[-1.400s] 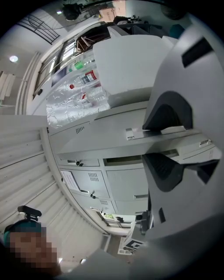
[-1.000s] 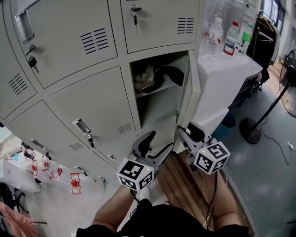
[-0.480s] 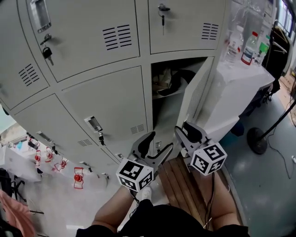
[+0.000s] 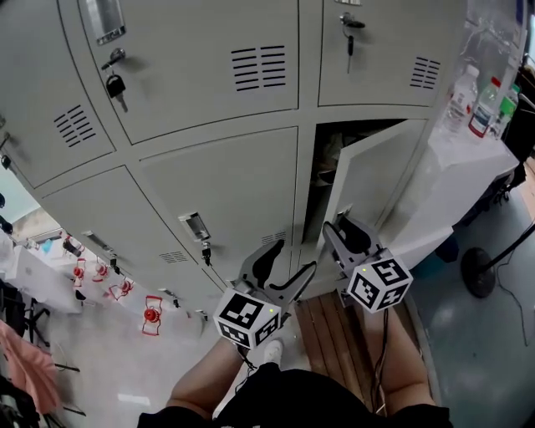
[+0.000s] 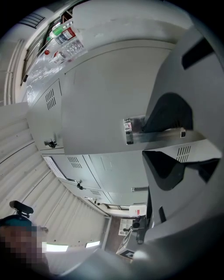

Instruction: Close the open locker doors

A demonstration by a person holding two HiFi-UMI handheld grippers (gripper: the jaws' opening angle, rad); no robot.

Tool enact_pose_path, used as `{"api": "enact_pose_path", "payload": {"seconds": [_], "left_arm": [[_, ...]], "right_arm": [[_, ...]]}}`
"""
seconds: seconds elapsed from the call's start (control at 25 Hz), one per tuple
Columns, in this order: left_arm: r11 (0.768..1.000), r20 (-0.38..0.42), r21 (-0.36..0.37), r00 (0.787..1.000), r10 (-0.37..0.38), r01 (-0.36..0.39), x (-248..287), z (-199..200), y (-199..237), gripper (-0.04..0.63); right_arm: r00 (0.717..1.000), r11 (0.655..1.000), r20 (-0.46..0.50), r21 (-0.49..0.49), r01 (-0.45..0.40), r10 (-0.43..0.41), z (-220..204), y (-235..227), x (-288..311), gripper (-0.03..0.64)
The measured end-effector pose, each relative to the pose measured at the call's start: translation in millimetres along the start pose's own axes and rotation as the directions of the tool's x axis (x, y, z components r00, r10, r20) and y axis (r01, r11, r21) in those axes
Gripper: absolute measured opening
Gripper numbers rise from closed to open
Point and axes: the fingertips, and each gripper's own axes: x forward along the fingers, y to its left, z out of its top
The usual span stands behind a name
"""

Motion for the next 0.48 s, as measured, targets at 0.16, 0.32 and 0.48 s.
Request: {"api": "enact_pose_path", "payload": {"seconds": [0.16,0.32,0.48], "left_arm": [[1.000,0.000,0.001,1.000,0.003,-0.003,-0.3,0.3,9.1,0.333],[1.000,0.002,0.004,1.000,0.005,-0.005,0.4,1.3,17.4,0.333],[1.000,-0.001,0.006,1.000,0.008,-0.008,0.0,0.7,24.4,0.333]], "right_arm": [[1.000,1.000,-0.003,0.000,-0.016,0.016,0.1,1.4,20.0,0.144],[1.000,1.000,0.000,0.000,-0.029,0.029,0.8,2.2,38.0,0.160],[0.999,0.999,0.004,0.003,-0.040,0.040,0.1,1.6,52.4,0.176]]}}
